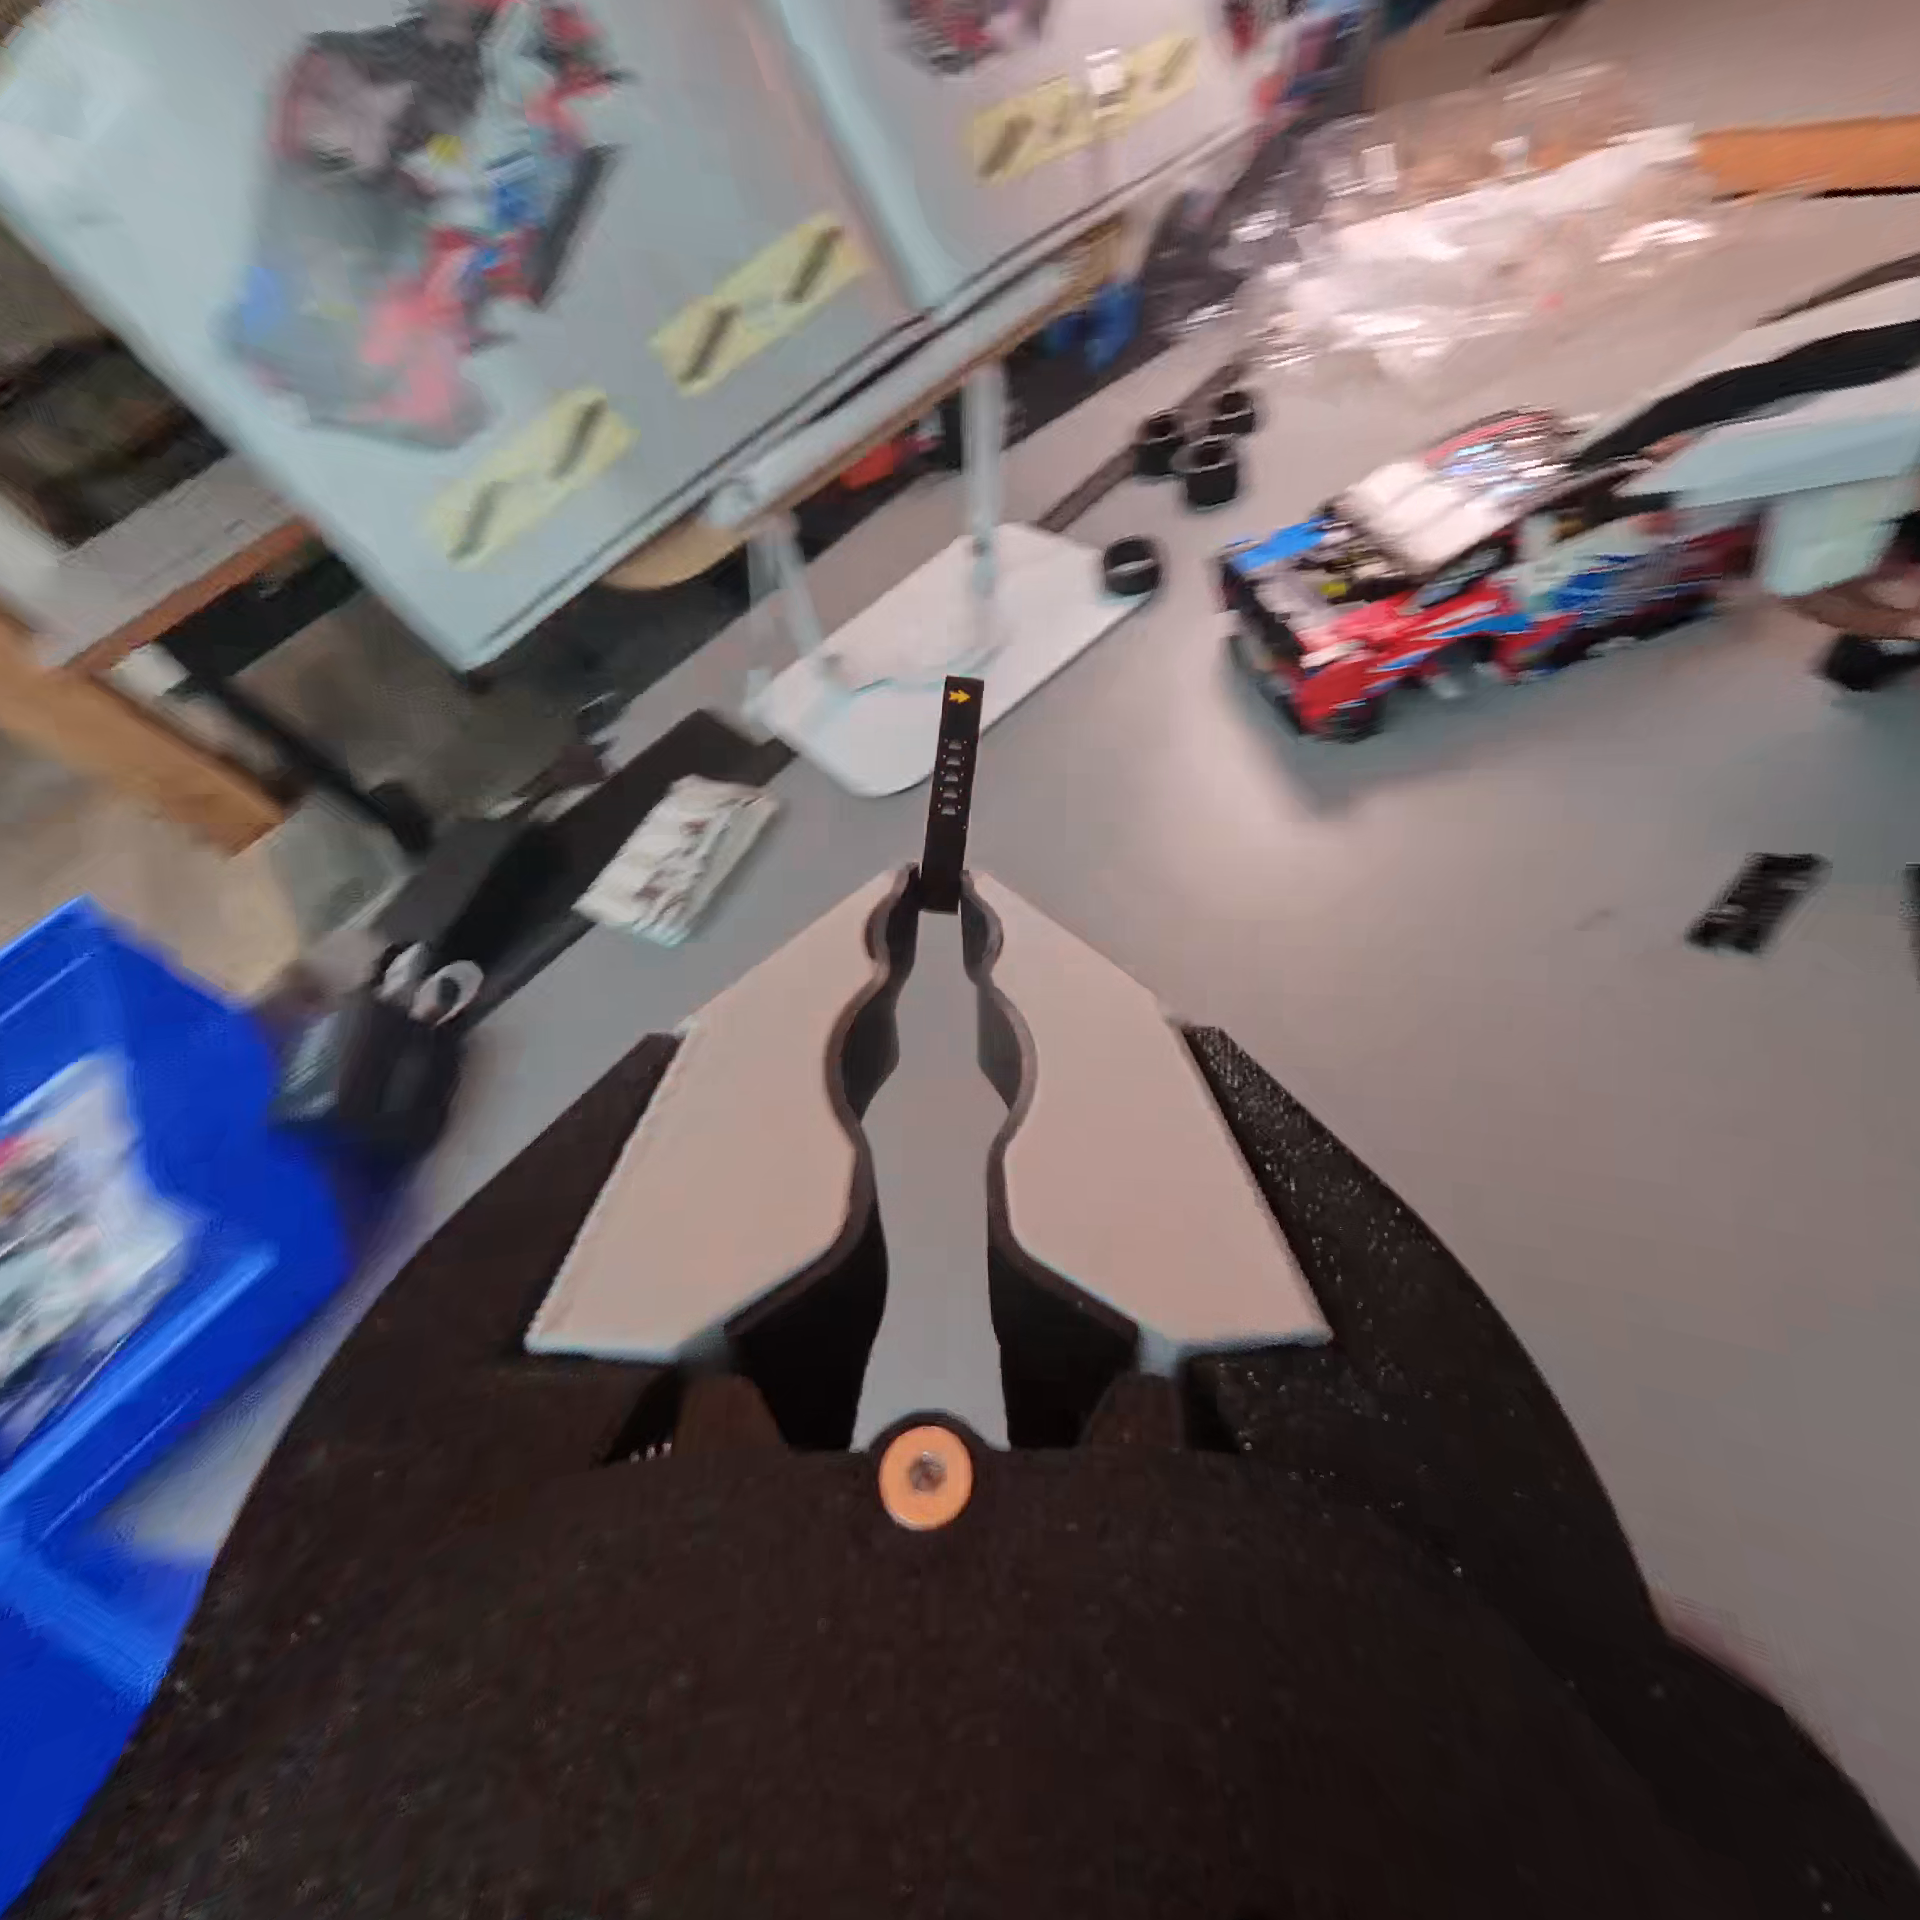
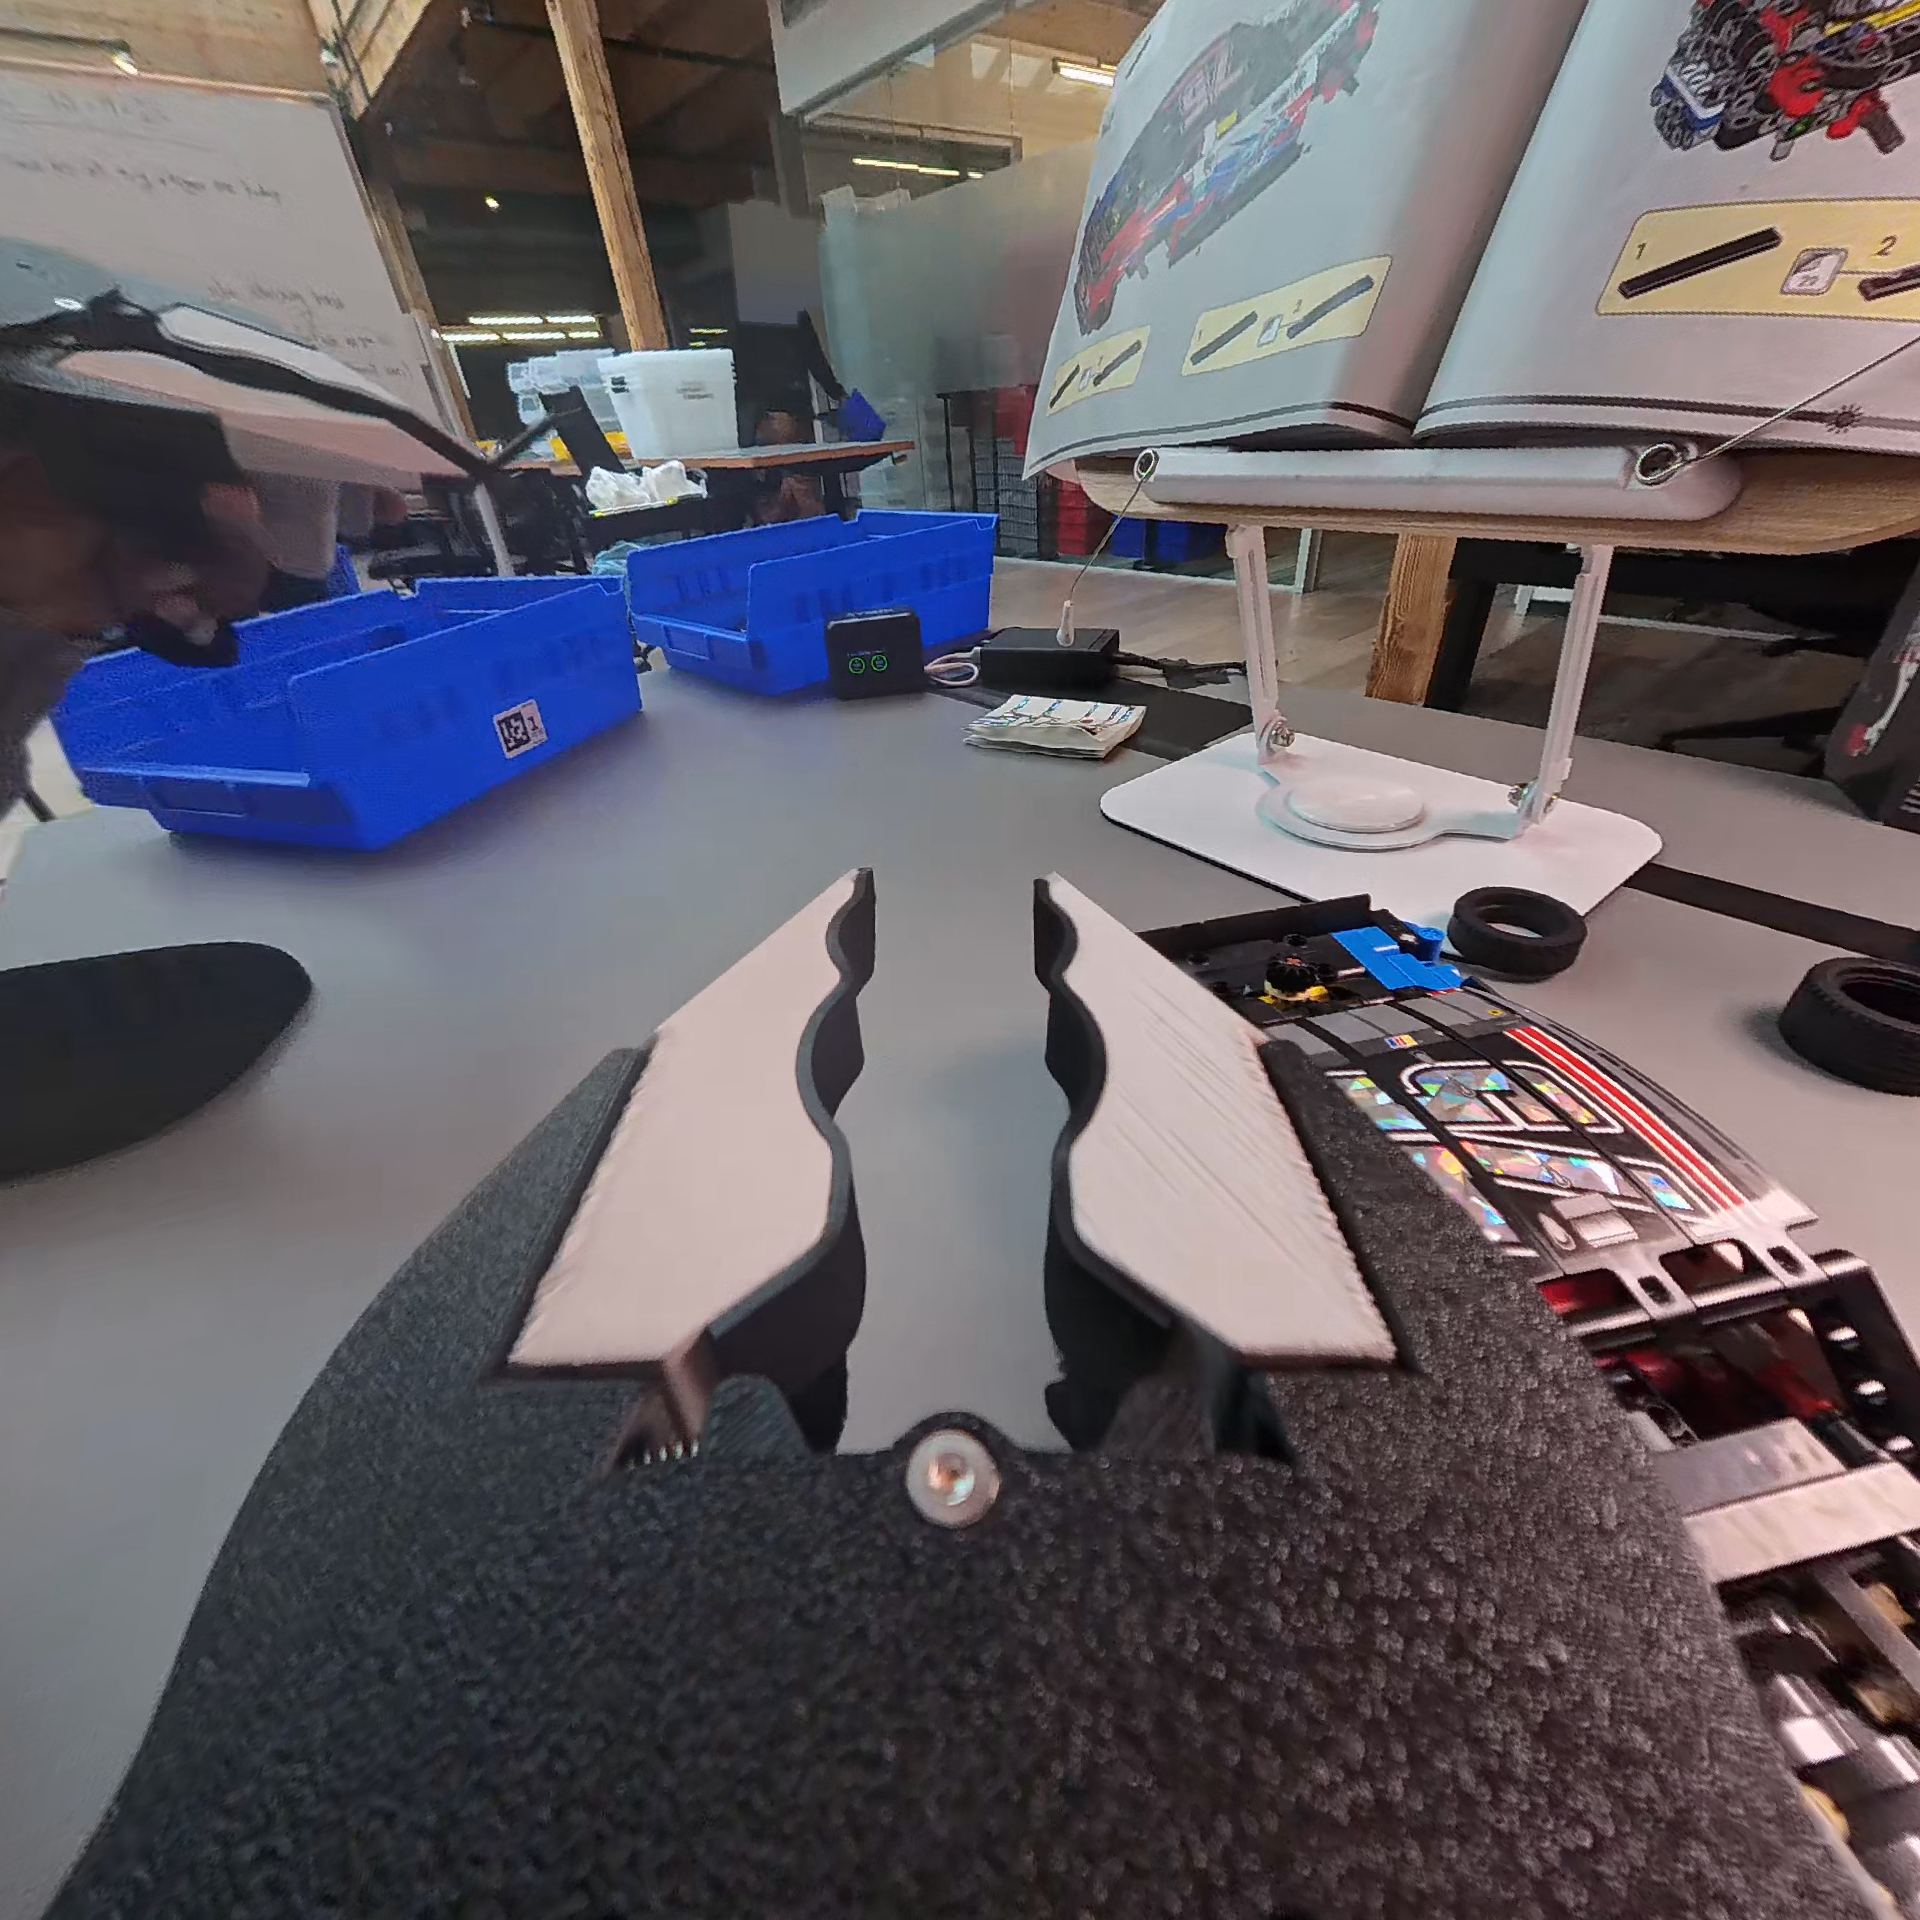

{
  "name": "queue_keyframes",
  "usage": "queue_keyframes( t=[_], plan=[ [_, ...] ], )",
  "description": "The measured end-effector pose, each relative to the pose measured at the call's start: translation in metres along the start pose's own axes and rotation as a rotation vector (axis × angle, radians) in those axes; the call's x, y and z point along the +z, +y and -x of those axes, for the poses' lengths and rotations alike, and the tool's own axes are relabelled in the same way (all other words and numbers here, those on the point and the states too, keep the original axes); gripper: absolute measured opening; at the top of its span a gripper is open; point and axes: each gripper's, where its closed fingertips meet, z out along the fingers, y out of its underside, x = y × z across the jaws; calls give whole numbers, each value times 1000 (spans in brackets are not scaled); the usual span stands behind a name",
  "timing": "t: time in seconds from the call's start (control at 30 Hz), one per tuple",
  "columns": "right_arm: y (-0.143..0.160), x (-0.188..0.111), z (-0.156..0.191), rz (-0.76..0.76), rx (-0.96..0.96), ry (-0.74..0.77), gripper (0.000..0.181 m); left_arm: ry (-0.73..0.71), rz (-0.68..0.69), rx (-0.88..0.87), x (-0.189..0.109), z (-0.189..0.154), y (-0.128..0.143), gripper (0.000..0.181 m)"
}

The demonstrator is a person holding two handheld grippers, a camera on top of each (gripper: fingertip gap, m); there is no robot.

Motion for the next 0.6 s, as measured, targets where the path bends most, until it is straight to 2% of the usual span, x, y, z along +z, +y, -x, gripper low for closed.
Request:
queue_keyframes(
  t=[0.1,0.17,0.23,0.33,0.4,0.53,0.6],
  plan=[
    [2,2,4,12,13,-23,30,-339,97,-113,-73,85,36,6],
    [4,3,7,20,15,-36,30,-470,145,-236,-114,122,71,6],
    [6,4,9,28,16,-45,30,-525,240,-352,-137,141,117,7],
    [8,5,11,40,12,-50,30,-522,362,-469,-144,142,179,7],
    [9,5,12,44,4,-50,30,-492,408,-509,-138,134,205,7],
    [9,5,14,45,-4,-55,30,-415,486,-517,-123,120,235,8],
    [9,4,14,43,-5,-59,30,-380,488,-491,-124,116,232,18]
  ],
)
